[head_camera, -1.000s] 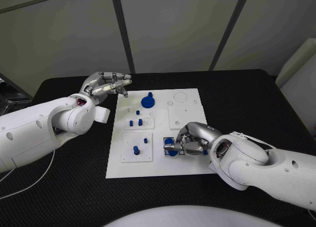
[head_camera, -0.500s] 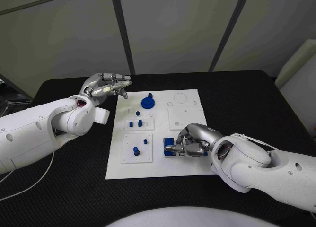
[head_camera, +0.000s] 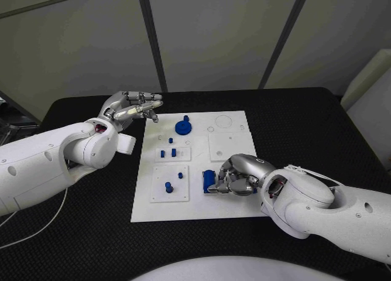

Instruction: Assemble the parts on the task board

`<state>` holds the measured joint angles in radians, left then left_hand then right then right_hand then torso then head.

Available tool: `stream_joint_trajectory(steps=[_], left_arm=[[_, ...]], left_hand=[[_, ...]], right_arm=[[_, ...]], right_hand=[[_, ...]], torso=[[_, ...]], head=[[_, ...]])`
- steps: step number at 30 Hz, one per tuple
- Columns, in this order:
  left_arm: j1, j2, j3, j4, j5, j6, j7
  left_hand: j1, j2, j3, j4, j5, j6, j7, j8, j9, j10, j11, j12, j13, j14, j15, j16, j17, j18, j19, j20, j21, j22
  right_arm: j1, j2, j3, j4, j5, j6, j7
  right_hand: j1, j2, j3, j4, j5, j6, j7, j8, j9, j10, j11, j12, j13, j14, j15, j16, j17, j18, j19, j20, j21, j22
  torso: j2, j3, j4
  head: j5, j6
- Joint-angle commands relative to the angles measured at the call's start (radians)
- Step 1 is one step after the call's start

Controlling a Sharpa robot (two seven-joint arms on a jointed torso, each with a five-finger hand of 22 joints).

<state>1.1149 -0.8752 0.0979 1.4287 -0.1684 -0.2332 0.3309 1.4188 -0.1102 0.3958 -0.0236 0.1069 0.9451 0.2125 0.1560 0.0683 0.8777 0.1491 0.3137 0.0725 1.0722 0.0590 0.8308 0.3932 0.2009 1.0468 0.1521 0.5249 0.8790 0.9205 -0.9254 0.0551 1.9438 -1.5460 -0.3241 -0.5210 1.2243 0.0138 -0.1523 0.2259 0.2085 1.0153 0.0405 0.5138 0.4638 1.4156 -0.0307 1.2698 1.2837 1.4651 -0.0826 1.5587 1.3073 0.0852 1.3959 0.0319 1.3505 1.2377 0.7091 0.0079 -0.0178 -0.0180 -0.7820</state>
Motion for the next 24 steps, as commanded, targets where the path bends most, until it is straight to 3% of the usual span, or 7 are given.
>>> stream_joint_trajectory(steps=[1, 8, 15, 24], left_arm=[[0.001, 0.0, 0.001, 0.002, 0.003, 0.011, 0.003], [0.0, 0.001, 0.001, 0.0, 0.003, 0.012, 0.003], [0.0, 0.0, 0.001, 0.0, 0.003, 0.011, 0.003], [-0.001, -0.002, 0.001, 0.0, 0.003, 0.011, 0.003]], left_hand=[[0.0, 0.007, -0.002, -0.002, -0.005, -0.009, 0.001, 0.005, 0.0, -0.006, 0.002, 0.005, 0.001, -0.007, 0.003, -0.004, -0.001, -0.019, -0.005, 0.0, -0.003, -0.002], [0.0, 0.007, -0.002, -0.002, -0.005, -0.009, 0.001, 0.005, 0.0, -0.006, 0.002, 0.005, 0.001, -0.007, 0.003, -0.004, -0.001, -0.019, -0.005, 0.0, -0.003, -0.002], [0.0, 0.007, -0.002, -0.002, -0.005, -0.009, 0.001, 0.005, 0.0, -0.006, 0.002, 0.005, 0.001, -0.007, 0.003, -0.004, -0.001, -0.019, -0.005, 0.0, -0.003, -0.002], [0.0, 0.007, -0.002, -0.002, -0.005, -0.009, 0.001, 0.006, 0.0, -0.007, 0.002, 0.006, 0.001, -0.008, 0.003, -0.004, -0.002, -0.019, -0.005, 0.0, -0.003, -0.002]], right_arm=[[0.001, 0.001, 0.0, -0.003, -0.028, 0.014, -0.012], [0.001, 0.0, 0.0, -0.005, -0.031, 0.023, -0.007], [0.001, -0.006, 0.0, -0.007, -0.032, 0.049, 0.01], [0.001, -0.011, 0.0, -0.012, -0.02, 0.067, 0.033]], right_hand=[[0.011, 0.005, 0.005, 0.0, 0.008, 0.003, -0.004, 0.004, 0.002, 0.01, -0.002, 0.005, 0.002, 0.102, -0.008, 0.003, 0.245, -0.014, 0.002, -0.007, 0.006, 0.002], [0.033, 0.0, 0.001, -0.009, 0.012, 0.005, -0.006, 0.006, 0.003, 0.013, -0.004, 0.01, 0.008, 0.102, -0.009, 0.004, 0.246, -0.015, 0.003, -0.009, 0.007, 0.004], [0.088, -0.03, -0.021, -0.04, -0.033, 0.006, -0.006, 0.008, 0.006, 0.013, -0.004, 0.008, 0.009, 0.102, -0.01, 0.004, 0.247, -0.015, 0.002, -0.011, 0.006, 0.004], [0.096, -0.043, -0.036, -0.047, -0.058, 0.006, -0.003, 0.008, 0.007, 0.012, -0.002, 0.006, 0.01, 0.103, -0.009, 0.005, 0.25, -0.015, 0.002, -0.01, 0.005, 0.005]], torso=[[0.0, 0.0, 0.0], [0.0, 0.0009, -0.0017], [-0.001, 0.0001, -0.0006], [-0.001, -0.0001, -0.0018]], head=[[0.001, -0.001], [0.002, -0.004], [0.002, -0.007], [0.006, -0.006]])
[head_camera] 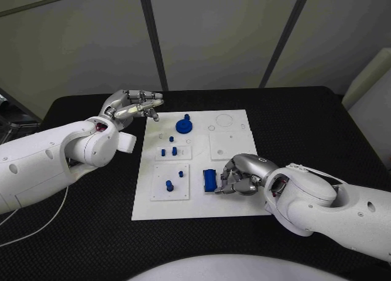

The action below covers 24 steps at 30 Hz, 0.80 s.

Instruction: Assemble the parts on the task board

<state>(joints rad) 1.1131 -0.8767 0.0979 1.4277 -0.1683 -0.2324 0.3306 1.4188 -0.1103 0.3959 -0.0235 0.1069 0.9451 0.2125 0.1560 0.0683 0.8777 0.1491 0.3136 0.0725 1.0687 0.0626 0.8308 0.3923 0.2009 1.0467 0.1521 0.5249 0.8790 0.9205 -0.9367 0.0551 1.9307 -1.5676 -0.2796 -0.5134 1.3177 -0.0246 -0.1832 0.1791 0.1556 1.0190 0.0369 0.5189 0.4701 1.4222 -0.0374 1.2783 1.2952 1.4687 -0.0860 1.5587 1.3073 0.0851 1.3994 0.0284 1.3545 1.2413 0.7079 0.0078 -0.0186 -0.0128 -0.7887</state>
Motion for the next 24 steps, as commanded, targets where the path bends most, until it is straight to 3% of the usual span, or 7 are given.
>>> stream_joint_trajectory(steps=[1, 10, 13, 16, 19, 24], left_arm=[[0.001, -0.001, 0.001, 0.001, 0.003, 0.01, 0.003], [-0.001, -0.002, 0.001, 0.0, 0.003, 0.01, 0.003], [-0.001, -0.002, 0.001, 0.0, 0.003, 0.01, 0.003], [-0.002, -0.002, 0.001, 0.002, 0.003, 0.011, 0.004], [-0.002, -0.003, 0.001, 0.002, 0.003, 0.011, 0.004], [-0.002, -0.003, 0.001, 0.005, 0.003, 0.011, 0.005]], left_hand=[[0.0, 0.007, -0.002, -0.002, -0.005, -0.009, 0.001, 0.006, 0.0, -0.007, 0.002, 0.006, 0.001, -0.004, -0.001, -0.004, -0.001, -0.019, -0.005, 0.0, -0.003, -0.002], [0.0, 0.007, -0.002, -0.002, -0.005, -0.009, 0.001, 0.006, 0.0, -0.007, 0.002, 0.006, 0.001, -0.004, -0.001, -0.004, -0.001, -0.019, -0.005, 0.0, -0.003, -0.002], [0.0, 0.007, -0.002, -0.002, -0.005, -0.009, 0.001, 0.006, 0.0, -0.007, 0.002, 0.006, 0.001, -0.004, -0.001, -0.004, -0.001, -0.019, -0.005, 0.0, -0.003, -0.002], [0.0, 0.007, -0.002, -0.002, -0.005, -0.009, 0.001, 0.006, 0.0, -0.007, 0.002, 0.006, 0.001, -0.004, -0.001, -0.004, -0.001, -0.019, -0.005, 0.0, -0.003, -0.002], [0.0, 0.008, -0.002, -0.003, -0.005, -0.009, 0.001, 0.007, 0.0, -0.008, 0.002, 0.008, 0.001, -0.004, -0.001, -0.004, -0.002, -0.019, -0.006, 0.0, -0.003, -0.001], [0.0, 0.007, -0.003, -0.003, -0.005, -0.009, 0.001, 0.007, 0.0, -0.008, 0.002, 0.008, 0.001, -0.005, 0.0, -0.004, -0.002, -0.019, -0.006, 0.0, -0.003, -0.001]], right_arm=[[0.001, 0.0, 0.0, 0.001, 0.003, 0.021, 0.028], [0.001, -0.036, 0.001, 0.033, 0.035, -0.039, 0.094], [0.014, -0.08, 0.001, 0.043, 0.097, -0.058, 0.14], [0.037, -0.126, 0.002, 0.035, 0.147, -0.066, 0.169], [0.049, -0.169, 0.002, 0.026, 0.172, -0.087, 0.176], [0.058, -0.234, 0.002, 0.03, 0.142, -0.116, 0.162]], right_hand=[[-0.002, -0.005, -0.008, 0.003, -0.008, 0.002, 0.001, 0.003, 0.001, 0.006, 0.005, -0.003, -0.002, 0.099, -0.005, 0.005, 0.249, -0.015, -0.002, -0.006, 0.001, 0.001], [-0.024, -0.01, -0.028, 0.028, -0.016, -0.018, 0.01, -0.009, -0.003, -0.005, 0.012, -0.019, -0.013, 0.098, 0.001, 0.004, 0.246, -0.013, -0.008, -0.002, -0.006, -0.008], [0.001, 0.005, -0.025, 0.028, 0.029, -0.07, 0.034, -0.066, -0.029, -0.018, 0.031, -0.038, -0.027, 0.097, 0.015, 0.001, 0.242, -0.012, -0.014, 0.008, -0.014, -0.018], [0.032, 0.027, -0.021, 0.023, 0.054, -0.096, 0.058, -0.138, -0.063, -0.038, 0.052, -0.072, -0.054, 0.095, 0.034, -0.004, 0.231, -0.008, -0.025, 0.025, -0.029, -0.037], [0.067, 0.05, -0.007, 0.013, 0.107, -0.098, 0.066, -0.18, -0.085, -0.049, 0.058, -0.094, -0.071, 0.093, 0.038, -0.009, 0.221, -0.004, -0.032, 0.031, -0.038, -0.049], [0.097, 0.075, 0.003, 0.015, 0.121, -0.067, 0.071, -0.237, -0.122, -0.05, 0.062, -0.104, -0.077, 0.092, 0.043, -0.012, 0.217, -0.003, -0.035, 0.038, -0.043, -0.053]], torso=[[0.0, 0.0003, -0.0016], [0.001, 0.0027, 0.0], [-0.001, -0.0015, 0.0017], [-0.001, -0.0007, -0.0005], [0.0, -0.0001, -0.0014], [0.0, 0.0014, -0.0032]], head=[[0.001, 0.002], [-0.001, 0.002], [-0.01, 0.004], [-0.013, 0.009], [-0.02, 0.014], [-0.037, 0.019]])
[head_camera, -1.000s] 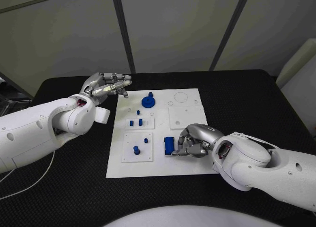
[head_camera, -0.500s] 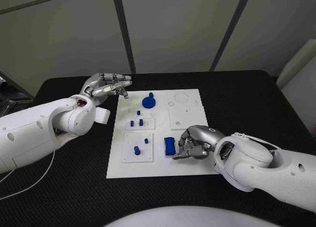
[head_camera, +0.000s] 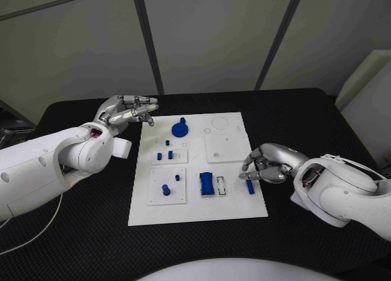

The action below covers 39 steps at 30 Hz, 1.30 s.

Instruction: Assemble the parts on the task board

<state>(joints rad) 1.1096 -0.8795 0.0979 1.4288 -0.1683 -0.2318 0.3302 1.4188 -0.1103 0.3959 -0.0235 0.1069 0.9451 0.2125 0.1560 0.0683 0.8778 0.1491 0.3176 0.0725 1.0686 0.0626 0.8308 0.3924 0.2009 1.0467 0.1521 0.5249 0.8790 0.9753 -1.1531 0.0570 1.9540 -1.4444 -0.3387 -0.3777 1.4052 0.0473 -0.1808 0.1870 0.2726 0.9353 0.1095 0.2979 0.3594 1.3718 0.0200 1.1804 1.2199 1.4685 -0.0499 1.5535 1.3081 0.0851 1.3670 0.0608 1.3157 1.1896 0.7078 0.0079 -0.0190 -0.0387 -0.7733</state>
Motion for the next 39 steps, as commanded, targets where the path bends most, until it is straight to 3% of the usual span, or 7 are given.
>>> stream_joint_trajectory(steps=[1, 8, 9, 11, 14, 20, 39], left_arm=[[0.001, 0.0, 0.001, 0.005, 0.003, 0.011, 0.006], [0.0, 0.0, 0.001, 0.007, 0.003, 0.011, 0.005], [-0.001, -0.001, 0.001, 0.008, 0.003, 0.01, 0.005], [-0.002, 0.0, 0.0, 0.007, 0.003, 0.01, 0.005], [-0.003, -0.001, 0.0, 0.007, 0.003, 0.011, 0.006], [-0.006, -0.003, 0.0, 0.006, 0.003, 0.011, 0.006], [-0.009, -0.007, 0.001, 0.008, 0.003, 0.011, 0.007]], left_hand=[[-0.001, 0.007, -0.003, -0.003, -0.005, -0.009, 0.001, 0.007, 0.0, -0.008, 0.002, 0.005, 0.001, -0.005, 0.0, -0.004, -0.002, -0.019, -0.006, 0.0, -0.003, -0.002], [-0.001, 0.007, -0.003, -0.003, -0.005, -0.009, 0.001, 0.007, 0.0, -0.008, 0.002, 0.005, 0.001, -0.005, 0.0, -0.004, -0.002, -0.019, -0.006, 0.0, -0.003, -0.002], [-0.001, 0.007, -0.003, -0.003, -0.005, -0.009, 0.001, 0.007, 0.0, -0.008, 0.002, 0.005, 0.001, -0.005, 0.0, -0.004, -0.002, -0.019, -0.006, 0.0, -0.003, -0.002], [-0.001, 0.007, -0.003, -0.003, -0.005, -0.009, 0.001, 0.007, 0.0, -0.008, 0.002, 0.005, 0.001, -0.005, 0.0, -0.004, -0.002, -0.019, -0.006, 0.0, -0.003, -0.002], [-0.002, 0.007, -0.004, -0.002, -0.005, -0.01, 0.001, 0.007, 0.0, -0.007, 0.002, 0.006, 0.001, -0.005, 0.0, -0.004, -0.002, -0.019, -0.006, 0.0, -0.003, -0.002], [-0.002, 0.007, -0.004, -0.002, -0.005, -0.01, 0.001, 0.007, 0.0, -0.007, 0.002, 0.006, 0.001, -0.005, 0.0, -0.004, -0.002, -0.019, -0.006, 0.0, -0.003, -0.002], [-0.002, 0.007, -0.004, -0.002, -0.005, -0.01, 0.001, 0.008, 0.0, -0.007, 0.002, 0.007, 0.001, -0.005, 0.0, -0.004, -0.003, -0.019, -0.006, 0.0, -0.003, -0.002]], right_arm=[[0.004, -0.028, 0.0, 0.009, 0.012, -0.059, 0.021], [0.004, -0.071, -0.001, 0.026, -0.053, -0.053, -0.025], [0.004, -0.074, -0.001, 0.027, -0.062, -0.048, -0.032], [0.004, -0.078, -0.001, 0.027, -0.077, -0.032, -0.044], [-0.001, -0.078, -0.002, 0.03, -0.088, -0.008, -0.053], [-0.017, -0.067, -0.002, 0.032, -0.111, 0.033, -0.068], [-0.058, -0.009, -0.003, 0.008, -0.186, 0.058, -0.095]], right_hand=[[0.008, 0.001, -0.002, 0.011, 0.004, 0.026, -0.003, -0.022, -0.016, 0.001, 0.004, -0.007, -0.003, 0.092, 0.006, -0.007, 0.216, -0.003, -0.002, 0.005, -0.004, -0.001], [-0.011, -0.009, -0.024, 0.041, 0.021, 0.085, -0.015, -0.044, -0.034, 0.008, -0.005, -0.006, -0.001, 0.092, 0.001, -0.007, 0.216, -0.003, 0.001, 0.002, -0.002, 0.003], [-0.015, -0.009, -0.026, 0.047, 0.038, 0.1, -0.019, -0.041, -0.032, 0.009, -0.008, -0.006, -0.001, 0.092, -0.002, -0.007, 0.215, -0.003, 0.001, 0.0, -0.002, 0.003], [-0.022, -0.012, -0.034, 0.064, 0.103, 0.13, -0.032, -0.034, -0.026, 0.013, -0.018, -0.005, 0.001, 0.092, -0.01, -0.007, 0.215, -0.003, 0.003, -0.007, -0.002, 0.005], [-0.036, -0.026, -0.05, 0.081, 0.123, 0.131, -0.032, -0.037, -0.021, 0.013, -0.02, -0.007, 0.0, 0.092, -0.013, -0.007, 0.216, -0.003, 0.003, -0.01, -0.003, 0.004], [-0.067, -0.049, -0.08, 0.102, 0.1, 0.128, -0.03, -0.042, -0.014, 0.014, -0.018, -0.008, 0.001, 0.092, -0.012, -0.008, 0.214, -0.003, 0.002, -0.011, -0.006, 0.002], [-0.068, -0.057, -0.089, 0.099, 0.075, 0.125, -0.03, -0.042, -0.005, 0.017, -0.017, 0.0, 0.009, 0.092, -0.011, -0.009, 0.214, -0.003, 0.001, -0.011, -0.008, 0.0]], torso=[[0.0, 0.0016, -0.004], [-0.001, 0.0062, -0.0112], [-0.002, 0.0075, -0.0132], [-0.003, 0.0051, -0.0119], [-0.001, 0.0053, -0.0108], [-0.002, 0.0043, -0.0094], [0.0, 0.0024, -0.0074]], head=[[-0.014, 0.003], [-0.029, 0.006], [-0.03, 0.006], [-0.039, 0.006], [-0.042, 0.007], [-0.043, 0.001], [-0.042, -0.01]])
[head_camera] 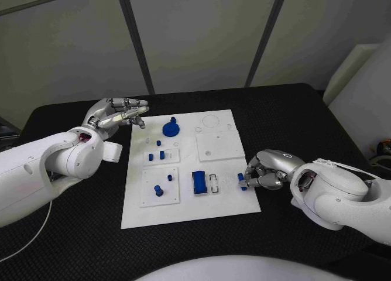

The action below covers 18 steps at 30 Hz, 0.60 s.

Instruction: Assemble the parts on the task board

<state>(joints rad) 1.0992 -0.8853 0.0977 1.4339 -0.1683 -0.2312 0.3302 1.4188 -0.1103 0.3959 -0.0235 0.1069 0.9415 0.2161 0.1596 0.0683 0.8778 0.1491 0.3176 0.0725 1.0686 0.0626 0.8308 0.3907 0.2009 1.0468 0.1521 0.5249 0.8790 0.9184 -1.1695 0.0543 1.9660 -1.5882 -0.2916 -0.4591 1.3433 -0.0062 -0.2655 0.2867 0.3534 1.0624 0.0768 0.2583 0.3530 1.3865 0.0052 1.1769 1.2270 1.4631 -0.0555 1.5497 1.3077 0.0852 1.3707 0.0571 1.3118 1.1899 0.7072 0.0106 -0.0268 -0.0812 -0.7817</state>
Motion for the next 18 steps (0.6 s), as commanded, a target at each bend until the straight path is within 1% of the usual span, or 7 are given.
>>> stream_joint_trajectory(steps=[1, 3, 7, 12, 15, 18], left_arm=[[0.001, -0.001, 0.001, 0.003, 0.003, 0.01, 0.007], [0.001, -0.002, 0.001, 0.003, 0.003, 0.01, 0.007], [0.001, -0.002, 0.001, 0.004, 0.003, 0.011, 0.007], [0.001, -0.003, 0.001, 0.006, 0.003, 0.011, 0.006], [0.001, -0.005, 0.001, 0.007, 0.003, 0.012, 0.006], [0.001, -0.006, 0.001, 0.007, 0.003, 0.012, 0.005]], left_hand=[[-0.002, 0.007, -0.004, -0.002, -0.005, -0.007, -0.003, 0.004, 0.0, -0.007, 0.002, 0.007, 0.001, -0.005, 0.0, -0.004, -0.001, -0.019, -0.006, 0.0, -0.003, -0.002], [-0.002, 0.007, -0.004, -0.002, -0.005, -0.007, -0.003, 0.004, 0.0, -0.007, 0.002, 0.007, 0.001, -0.005, 0.0, -0.004, -0.001, -0.019, -0.006, 0.0, -0.003, -0.002], [-0.002, 0.007, -0.004, -0.002, -0.005, -0.007, -0.003, 0.004, 0.0, -0.007, 0.002, 0.007, 0.001, -0.005, 0.0, -0.004, -0.001, -0.019, -0.006, 0.0, -0.003, -0.002], [-0.002, 0.007, -0.004, -0.002, -0.005, -0.007, -0.003, 0.004, 0.0, -0.007, 0.002, 0.007, 0.001, -0.005, 0.0, -0.004, -0.001, -0.019, -0.006, 0.0, -0.003, -0.002], [-0.002, 0.007, -0.004, -0.002, -0.005, -0.007, -0.003, 0.004, 0.0, -0.007, 0.002, 0.007, 0.001, -0.005, 0.0, -0.004, -0.001, -0.019, -0.006, 0.0, -0.003, -0.002], [-0.002, 0.007, -0.004, -0.002, -0.005, -0.007, -0.003, 0.004, 0.0, -0.007, 0.002, 0.007, 0.001, -0.005, 0.0, -0.004, -0.001, -0.019, -0.006, 0.0, -0.003, -0.002]], right_arm=[[-0.001, 0.011, 0.0, -0.006, -0.047, 0.01, -0.016], [-0.002, 0.017, 0.0, -0.01, -0.054, 0.008, -0.021], [-0.003, 0.029, 0.0, -0.018, -0.081, 0.01, -0.039], [-0.004, 0.043, 0.0, -0.027, -0.115, 0.03, -0.06], [-0.005, 0.053, 0.0, -0.032, -0.144, 0.056, -0.066], [-0.007, 0.062, 0.0, -0.035, -0.178, 0.094, -0.07]], right_hand=[[-0.005, -0.003, -0.004, -0.001, -0.007, -0.002, 0.003, -0.002, 0.002, 0.003, -0.002, 0.004, 0.003, 0.097, -0.006, -0.004, 0.215, -0.003, -0.002, -0.007, -0.004, 0.0], [-0.002, -0.002, -0.004, -0.002, -0.007, -0.002, 0.003, -0.002, 0.003, 0.004, -0.002, 0.006, 0.004, 0.097, -0.006, -0.005, 0.214, -0.003, -0.002, -0.007, -0.004, 0.0], [0.005, 0.0, -0.002, -0.004, -0.008, -0.003, 0.003, -0.002, 0.005, 0.004, -0.003, 0.006, 0.005, 0.097, -0.006, -0.004, 0.215, -0.003, -0.001, -0.007, -0.003, 0.001], [0.019, -0.002, -0.001, -0.01, -0.007, -0.005, 0.003, -0.001, 0.01, 0.003, -0.002, 0.006, 0.005, 0.097, -0.006, -0.004, 0.215, -0.003, -0.001, -0.007, -0.004, 0.001], [0.042, -0.007, 0.002, -0.021, -0.013, -0.006, 0.004, 0.001, 0.015, 0.0, -0.002, 0.004, 0.005, 0.097, -0.006, -0.004, 0.215, -0.003, -0.002, -0.007, -0.005, 0.0], [0.064, -0.014, 0.002, -0.034, -0.038, -0.008, 0.005, 0.002, 0.021, -0.001, -0.002, 0.004, 0.006, 0.097, -0.006, -0.005, 0.215, -0.003, -0.002, -0.007, -0.007, -0.001]], torso=[[0.0, -0.0001, -0.0001], [0.001, 0.0002, -0.0003], [0.002, -0.0006, 0.0007], [0.001, -0.0006, 0.0002], [0.0, -0.0005, -0.0004], [0.0, -0.0006, -0.0003]], head=[[0.001, -0.001], [0.003, -0.003], [0.006, -0.004], [0.01, -0.007], [0.012, -0.009], [0.014, -0.011]])
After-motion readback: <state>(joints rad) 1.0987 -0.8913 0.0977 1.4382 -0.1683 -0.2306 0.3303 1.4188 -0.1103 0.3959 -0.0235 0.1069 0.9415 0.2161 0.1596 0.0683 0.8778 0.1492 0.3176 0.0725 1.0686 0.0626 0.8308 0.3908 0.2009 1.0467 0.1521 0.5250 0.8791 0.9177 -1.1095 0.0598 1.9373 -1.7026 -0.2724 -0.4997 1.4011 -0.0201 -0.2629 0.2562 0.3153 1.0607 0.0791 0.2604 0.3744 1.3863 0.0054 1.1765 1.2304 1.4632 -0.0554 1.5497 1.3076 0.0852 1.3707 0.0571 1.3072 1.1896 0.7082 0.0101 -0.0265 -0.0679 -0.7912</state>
